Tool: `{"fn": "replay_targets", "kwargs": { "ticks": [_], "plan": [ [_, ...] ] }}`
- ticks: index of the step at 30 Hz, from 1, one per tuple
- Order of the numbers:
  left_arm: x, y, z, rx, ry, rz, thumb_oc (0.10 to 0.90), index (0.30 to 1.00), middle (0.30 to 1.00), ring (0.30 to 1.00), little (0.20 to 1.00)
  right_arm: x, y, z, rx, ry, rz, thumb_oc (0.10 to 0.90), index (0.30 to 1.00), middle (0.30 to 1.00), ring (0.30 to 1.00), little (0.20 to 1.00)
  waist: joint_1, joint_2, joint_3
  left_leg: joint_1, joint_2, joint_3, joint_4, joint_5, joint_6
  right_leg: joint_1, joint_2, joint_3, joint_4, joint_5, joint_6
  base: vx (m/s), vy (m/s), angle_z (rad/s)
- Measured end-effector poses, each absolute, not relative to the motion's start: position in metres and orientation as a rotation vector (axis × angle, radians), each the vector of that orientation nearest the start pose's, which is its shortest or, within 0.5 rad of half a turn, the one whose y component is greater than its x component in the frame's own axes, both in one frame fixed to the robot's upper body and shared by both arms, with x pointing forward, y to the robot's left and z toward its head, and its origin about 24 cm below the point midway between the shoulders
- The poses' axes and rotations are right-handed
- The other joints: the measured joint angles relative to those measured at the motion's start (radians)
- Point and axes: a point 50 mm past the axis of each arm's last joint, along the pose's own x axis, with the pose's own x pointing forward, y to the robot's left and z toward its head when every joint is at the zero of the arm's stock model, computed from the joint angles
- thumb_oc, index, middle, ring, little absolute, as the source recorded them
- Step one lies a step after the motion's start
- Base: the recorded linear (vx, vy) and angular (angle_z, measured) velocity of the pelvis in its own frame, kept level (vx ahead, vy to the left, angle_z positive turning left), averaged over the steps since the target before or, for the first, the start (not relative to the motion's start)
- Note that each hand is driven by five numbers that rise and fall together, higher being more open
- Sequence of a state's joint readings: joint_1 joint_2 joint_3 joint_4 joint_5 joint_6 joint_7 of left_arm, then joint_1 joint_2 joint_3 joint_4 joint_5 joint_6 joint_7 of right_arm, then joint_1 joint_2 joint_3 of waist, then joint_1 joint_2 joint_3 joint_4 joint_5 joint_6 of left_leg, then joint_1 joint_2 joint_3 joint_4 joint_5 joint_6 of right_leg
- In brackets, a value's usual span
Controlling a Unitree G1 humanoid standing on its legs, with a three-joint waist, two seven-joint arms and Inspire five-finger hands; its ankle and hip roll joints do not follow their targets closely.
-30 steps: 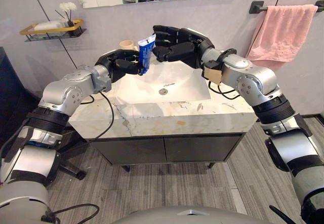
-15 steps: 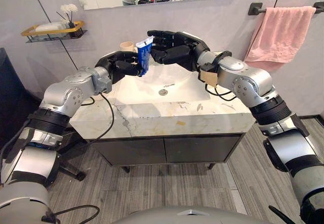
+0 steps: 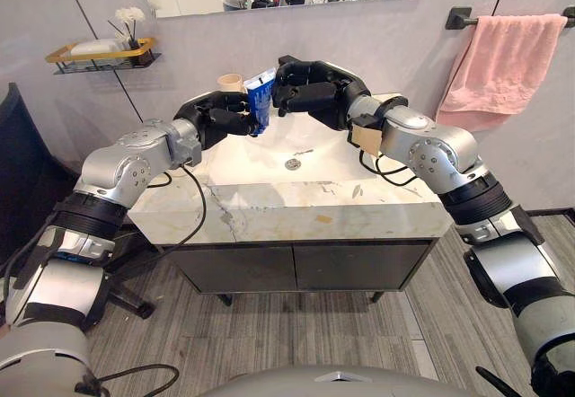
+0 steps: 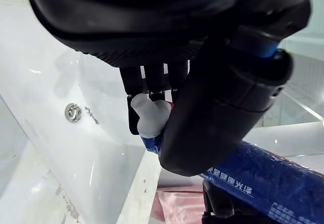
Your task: Organize the bathroom.
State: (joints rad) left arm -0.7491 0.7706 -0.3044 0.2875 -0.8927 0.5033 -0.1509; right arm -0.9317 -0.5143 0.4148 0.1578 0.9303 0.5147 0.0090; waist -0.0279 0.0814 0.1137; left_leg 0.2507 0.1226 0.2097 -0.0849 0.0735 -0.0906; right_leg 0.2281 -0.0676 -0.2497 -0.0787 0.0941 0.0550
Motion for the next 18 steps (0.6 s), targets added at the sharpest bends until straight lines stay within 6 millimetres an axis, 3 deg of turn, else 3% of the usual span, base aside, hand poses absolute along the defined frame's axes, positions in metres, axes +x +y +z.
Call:
{"fn": "replay_targets", "kwargs": {
  "ticks": [4, 5, 6, 18],
  "plan": [
    [0.356, 0.206, 0.176, 0.008, 0.206, -0.371, 0.400, 0.300, 0.300, 0.300, 0.300, 0.353, -0.088, 0.217, 0.041, 0.051, 0.630, 0.400, 0.300, 0.300, 0.300, 0.300, -0.002, 0.000, 0.000, 0.000, 0.000, 0.000, 0.000, 0.000, 0.000, 0.000, 0.000, 0.000, 0.000, 0.000, 0.000, 0.00, 0.000, 0.00],
    [0.356, 0.206, 0.176, 0.008, 0.206, -0.371, 0.400, 0.300, 0.300, 0.300, 0.300, 0.353, -0.088, 0.217, 0.041, 0.051, 0.631, 0.551, 0.526, 0.526, 0.526, 0.526, -0.002, 0.000, 0.000, 0.000, 0.000, 0.000, 0.000, 0.000, 0.000, 0.000, 0.000, 0.000, 0.000, 0.000, 0.000, 0.00, 0.000, 0.00],
    [0.356, 0.206, 0.176, 0.008, 0.206, -0.371, 0.400, 0.300, 0.300, 0.300, 0.300, 0.353, -0.088, 0.216, 0.041, 0.052, 0.630, 0.800, 0.900, 0.900, 0.900, 0.900, -0.003, 0.000, 0.000, 0.000, 0.000, 0.000, 0.000, 0.000, 0.000, 0.000, 0.000, 0.000, 0.000, 0.000, 0.000, 0.00, 0.000, 0.00],
    [0.356, 0.207, 0.176, 0.010, 0.205, -0.356, 0.400, 0.300, 0.300, 0.300, 0.300, 0.352, -0.101, 0.211, -0.024, 0.061, 0.703, 0.800, 0.900, 0.900, 0.900, 0.900, -0.002, 0.000, 0.000, 0.000, 0.000, 0.002, 0.000, 0.000, 0.000, -0.001, 0.000, 0.002, 0.000, 0.000, 0.000, 0.00, 0.000, 0.00]
  ]
}}
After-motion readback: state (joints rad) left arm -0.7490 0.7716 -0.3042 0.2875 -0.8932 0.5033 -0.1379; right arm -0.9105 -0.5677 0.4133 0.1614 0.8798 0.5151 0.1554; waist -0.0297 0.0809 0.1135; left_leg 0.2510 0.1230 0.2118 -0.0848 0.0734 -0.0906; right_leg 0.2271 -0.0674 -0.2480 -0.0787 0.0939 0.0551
